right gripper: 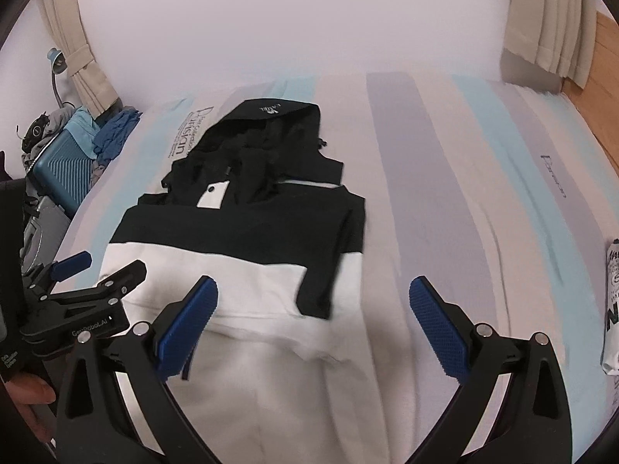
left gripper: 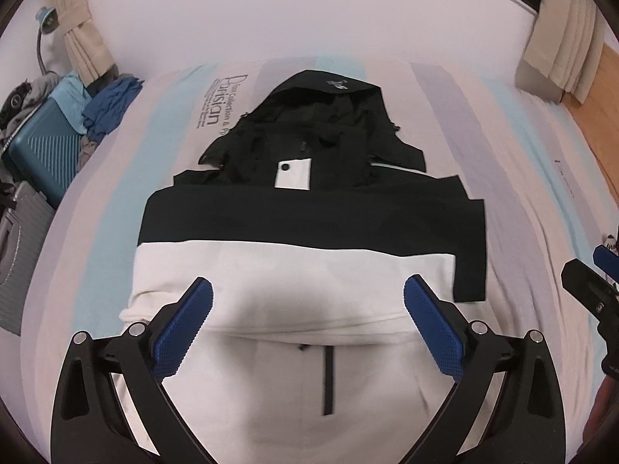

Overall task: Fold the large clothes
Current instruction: 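Open the left gripper to lay the sleeve on the jacket, then move both grippers over the jacket toward the black hood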

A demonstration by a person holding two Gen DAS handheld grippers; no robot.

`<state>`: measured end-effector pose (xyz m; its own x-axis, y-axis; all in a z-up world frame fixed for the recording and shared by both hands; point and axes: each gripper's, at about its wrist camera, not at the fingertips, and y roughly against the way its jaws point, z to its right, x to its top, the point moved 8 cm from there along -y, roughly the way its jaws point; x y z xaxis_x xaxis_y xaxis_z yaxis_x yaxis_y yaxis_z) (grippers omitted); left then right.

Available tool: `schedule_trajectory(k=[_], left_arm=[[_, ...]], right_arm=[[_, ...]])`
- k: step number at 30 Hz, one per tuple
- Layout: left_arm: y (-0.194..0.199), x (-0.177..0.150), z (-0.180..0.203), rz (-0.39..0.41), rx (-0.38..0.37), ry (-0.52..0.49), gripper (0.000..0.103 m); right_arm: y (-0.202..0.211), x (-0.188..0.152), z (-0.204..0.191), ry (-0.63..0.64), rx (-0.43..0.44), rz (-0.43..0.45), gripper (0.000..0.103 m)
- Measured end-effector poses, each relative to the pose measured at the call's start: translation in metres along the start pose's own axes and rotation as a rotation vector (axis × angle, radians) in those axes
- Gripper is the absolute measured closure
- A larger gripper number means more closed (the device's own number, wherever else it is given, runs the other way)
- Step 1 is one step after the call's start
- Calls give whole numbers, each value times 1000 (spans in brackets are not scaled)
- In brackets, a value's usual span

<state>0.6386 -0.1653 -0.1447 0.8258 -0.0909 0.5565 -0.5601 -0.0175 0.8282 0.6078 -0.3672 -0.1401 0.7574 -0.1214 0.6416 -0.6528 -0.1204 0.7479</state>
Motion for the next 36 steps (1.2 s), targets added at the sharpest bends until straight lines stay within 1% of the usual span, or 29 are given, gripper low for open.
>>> schedule_trajectory(k=[2,6,8,13,16,18,21,22,24,25,27,29,32,36], left_arm=[[-2,2,-10,-5,-7,-2,6],[-9,7,-30,-23,-55,-39,6],[-12,10,-40,-21,-61,-59,6],[-22,23,-66,-26,-75,-71,6],[-30,30,-76,-24,-86,-71,6],[-37,34,-80,-38,-102,-66,6],[-40,41,-80,-25,-109,-87,6],[-42,44,-80,-24,-134,-89,6],[-47,49,-80,-25,-155,-89,6],[-52,52,-81,-30,-155,-93,6],[-58,61,-84,-22,-138,-103,6],[-63,69,-87,-16,-130,-97,6],[-73,83,-91,-10,-116,-92,6],[-88,97,-95,1,-110,-102,6]], right_arm=[[-3,6,-13,4,-13,1,8],[-8,16,-34,-1,-41,1,8],[-10,19,-44,3,-52,1,8],[-19,30,-63,21,-94,10,8],[-25,34,-68,36,-122,19,8],[-28,37,-70,35,-122,23,8],[-37,45,-72,46,-110,54,8],[-42,48,-74,70,-107,63,8],[-49,52,-72,88,-142,75,8],[-53,55,-69,69,-143,78,8],[-59,58,-68,62,-131,57,8],[-69,64,-70,89,-114,37,8],[-82,72,-75,144,-117,34,8],[-98,83,-78,164,-95,26,8]])
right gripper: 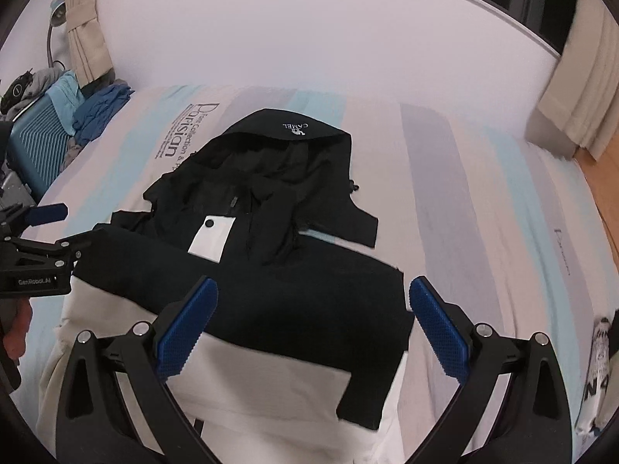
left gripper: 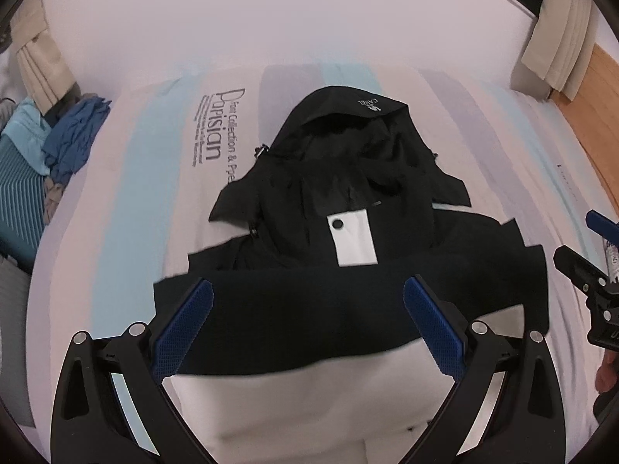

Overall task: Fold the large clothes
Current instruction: 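Move both grippers over the jacket toward the black hood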

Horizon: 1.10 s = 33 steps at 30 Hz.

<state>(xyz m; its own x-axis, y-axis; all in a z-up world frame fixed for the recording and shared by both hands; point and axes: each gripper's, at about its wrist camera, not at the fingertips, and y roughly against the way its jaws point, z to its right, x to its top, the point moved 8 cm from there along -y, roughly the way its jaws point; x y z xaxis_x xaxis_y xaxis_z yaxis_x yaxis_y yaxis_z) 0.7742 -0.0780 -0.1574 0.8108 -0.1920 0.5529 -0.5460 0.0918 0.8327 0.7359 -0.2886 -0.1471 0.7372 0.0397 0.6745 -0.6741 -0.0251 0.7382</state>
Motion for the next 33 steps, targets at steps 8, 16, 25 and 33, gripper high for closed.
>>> schedule_trajectory(k=[8,16,25,33], left_arm=[[-30,18,-5,-4,-39,-27,6],[-58,34,-11,0,-59,-45,6],[-95,51,-18,-10,-84,-77,6],[-121,70,-26,-6,-90,-102,6]], right_arm=[[-36,23,-4,31,104,-36,8],[-72,38,7,11,135,-38,8],[-125,54,8,20,177,-58,8],[-162,68,2,46,175,-61,8]])
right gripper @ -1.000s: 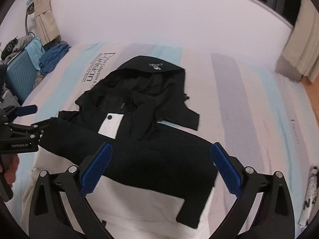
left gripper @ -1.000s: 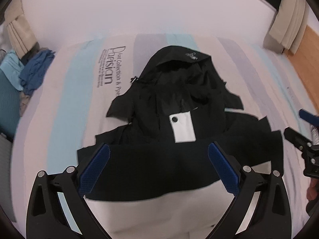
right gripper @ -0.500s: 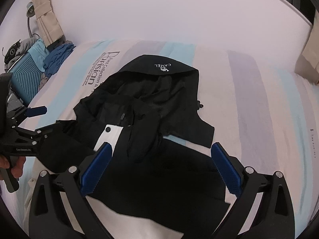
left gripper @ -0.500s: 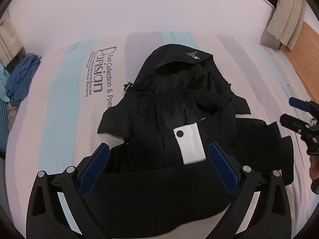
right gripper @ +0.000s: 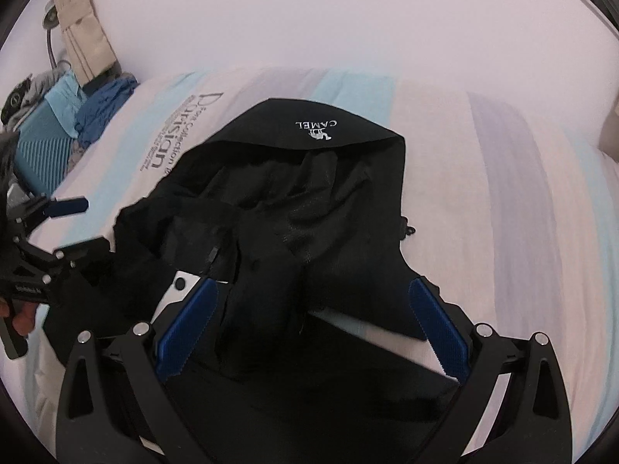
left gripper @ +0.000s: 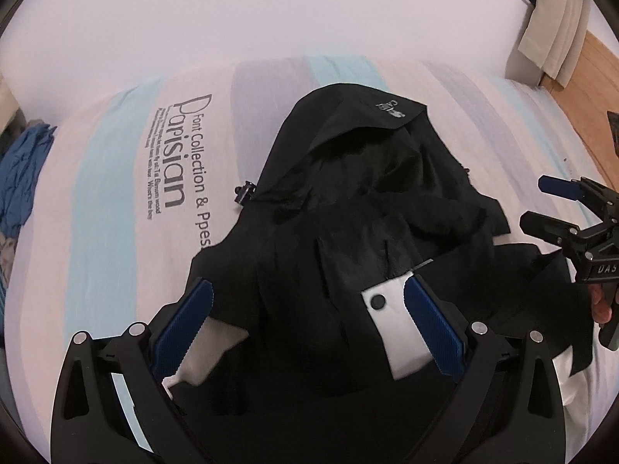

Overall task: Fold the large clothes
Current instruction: 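Move both grippers over the jacket toward the black hood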

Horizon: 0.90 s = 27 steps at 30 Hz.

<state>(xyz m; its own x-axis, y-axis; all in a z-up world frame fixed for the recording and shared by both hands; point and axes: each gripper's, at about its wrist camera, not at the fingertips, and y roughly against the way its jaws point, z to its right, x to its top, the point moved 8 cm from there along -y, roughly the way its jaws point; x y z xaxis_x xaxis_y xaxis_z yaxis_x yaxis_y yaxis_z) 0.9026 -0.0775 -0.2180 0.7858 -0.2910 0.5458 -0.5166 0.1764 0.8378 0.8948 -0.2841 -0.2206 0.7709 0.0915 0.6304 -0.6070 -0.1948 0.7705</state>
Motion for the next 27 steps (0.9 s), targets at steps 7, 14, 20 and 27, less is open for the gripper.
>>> schedule_trajectory(k=[7,14,20,27], left_arm=[[-28,13,-14,14,-4,6,6],[-57,32,-16,10,-7,-19,6],[-76,48,-11,10,-15,-73,6],[-102,66,-15,10,-29,-77,8]], right_arm=[[-27,4,10,-17,-19,6,8],[-56,17,32,-15,-35,-21,8],[-84,39,45,38,-33,-38,9],[-120,47,61,3,7,-118,21]])
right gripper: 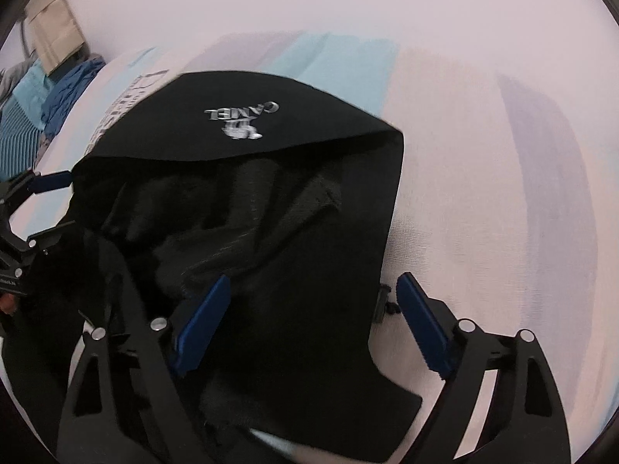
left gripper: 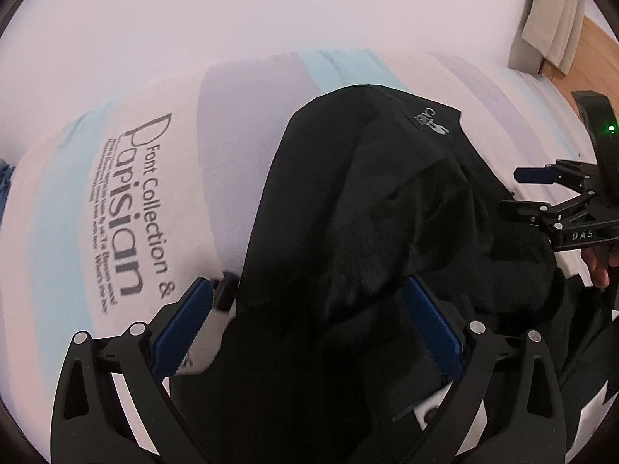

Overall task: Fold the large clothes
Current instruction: 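Move both grippers over the jacket toward the black hood, then close both grippers on the edge of the black CAMEL hood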

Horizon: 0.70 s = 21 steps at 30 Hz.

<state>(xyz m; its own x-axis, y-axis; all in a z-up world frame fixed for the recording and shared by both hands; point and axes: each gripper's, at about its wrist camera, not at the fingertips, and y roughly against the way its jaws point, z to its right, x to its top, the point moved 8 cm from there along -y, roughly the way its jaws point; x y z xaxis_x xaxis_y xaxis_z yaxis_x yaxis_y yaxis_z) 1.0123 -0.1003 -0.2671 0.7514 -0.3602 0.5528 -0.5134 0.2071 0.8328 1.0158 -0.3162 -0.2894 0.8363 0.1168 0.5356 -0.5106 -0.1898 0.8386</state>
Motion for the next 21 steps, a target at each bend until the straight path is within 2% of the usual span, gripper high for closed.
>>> schedule_trajectory(k=[2,7,13,15,19,21], left_arm=[[-8,3,-4,-10,7,13,8],[-26,13,-8,-47,-25,42,17],[-43,24,-3,-73,-50,14,31],[-50,28,-5,-83,-60,22,40],[-66,37,-8,-102,-58,13,51],[-72,40,-6,-110,-54,-6,62]], right_arm=[[-10,4,8,-39,23,-28,21],[-28,12,26,-143,71,-75,25],[-37,18,27,-156,82,-94,27],[-39,21,26,-150,73,-95,32],[-40,27,19,-119,48,-89,47],[-42,28,21,-130,29,-87,54]])
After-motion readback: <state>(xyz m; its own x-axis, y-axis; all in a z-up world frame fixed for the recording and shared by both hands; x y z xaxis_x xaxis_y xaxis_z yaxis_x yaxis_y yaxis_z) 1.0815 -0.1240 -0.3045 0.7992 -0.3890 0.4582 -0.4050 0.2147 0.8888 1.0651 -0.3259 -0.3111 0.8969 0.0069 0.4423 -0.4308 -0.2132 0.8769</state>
